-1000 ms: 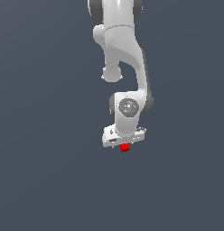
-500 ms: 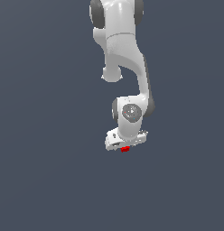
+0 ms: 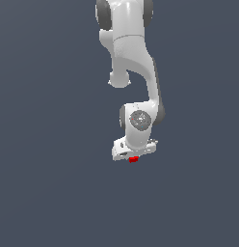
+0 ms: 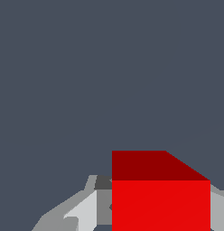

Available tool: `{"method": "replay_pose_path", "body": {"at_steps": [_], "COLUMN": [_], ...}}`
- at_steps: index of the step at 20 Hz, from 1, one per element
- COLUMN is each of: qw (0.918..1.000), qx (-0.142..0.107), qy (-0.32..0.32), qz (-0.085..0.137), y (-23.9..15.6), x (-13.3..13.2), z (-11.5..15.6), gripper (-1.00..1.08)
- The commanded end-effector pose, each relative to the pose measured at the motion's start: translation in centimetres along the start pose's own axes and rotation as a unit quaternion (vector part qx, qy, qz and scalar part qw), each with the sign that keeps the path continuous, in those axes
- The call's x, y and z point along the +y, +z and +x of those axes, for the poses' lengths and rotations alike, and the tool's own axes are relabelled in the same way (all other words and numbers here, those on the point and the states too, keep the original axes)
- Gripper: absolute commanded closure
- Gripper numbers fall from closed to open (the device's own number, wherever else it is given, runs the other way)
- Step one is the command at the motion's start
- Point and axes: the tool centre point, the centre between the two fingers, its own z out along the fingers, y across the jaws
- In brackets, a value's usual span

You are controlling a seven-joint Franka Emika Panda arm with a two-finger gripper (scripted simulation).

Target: Pick up the red cube and move it to a goal position.

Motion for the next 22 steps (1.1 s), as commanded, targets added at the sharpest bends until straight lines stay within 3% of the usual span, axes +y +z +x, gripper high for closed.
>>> {"method": "replay_pose_path", "body": {"at_steps": [1, 12, 22], "qw": [1.0000, 1.0000, 1.0000], "qx": [0.000, 0.000, 0.000], "qy": [0.000, 0.000, 0.000], "qz": [0.000, 0.000, 0.000], "y": [0.0, -1.1, -5.2], "x": [0.0, 0.1, 0.3], "z": [0.0, -1.0, -4.6], "gripper": [1.08, 1.08, 1.08]}}
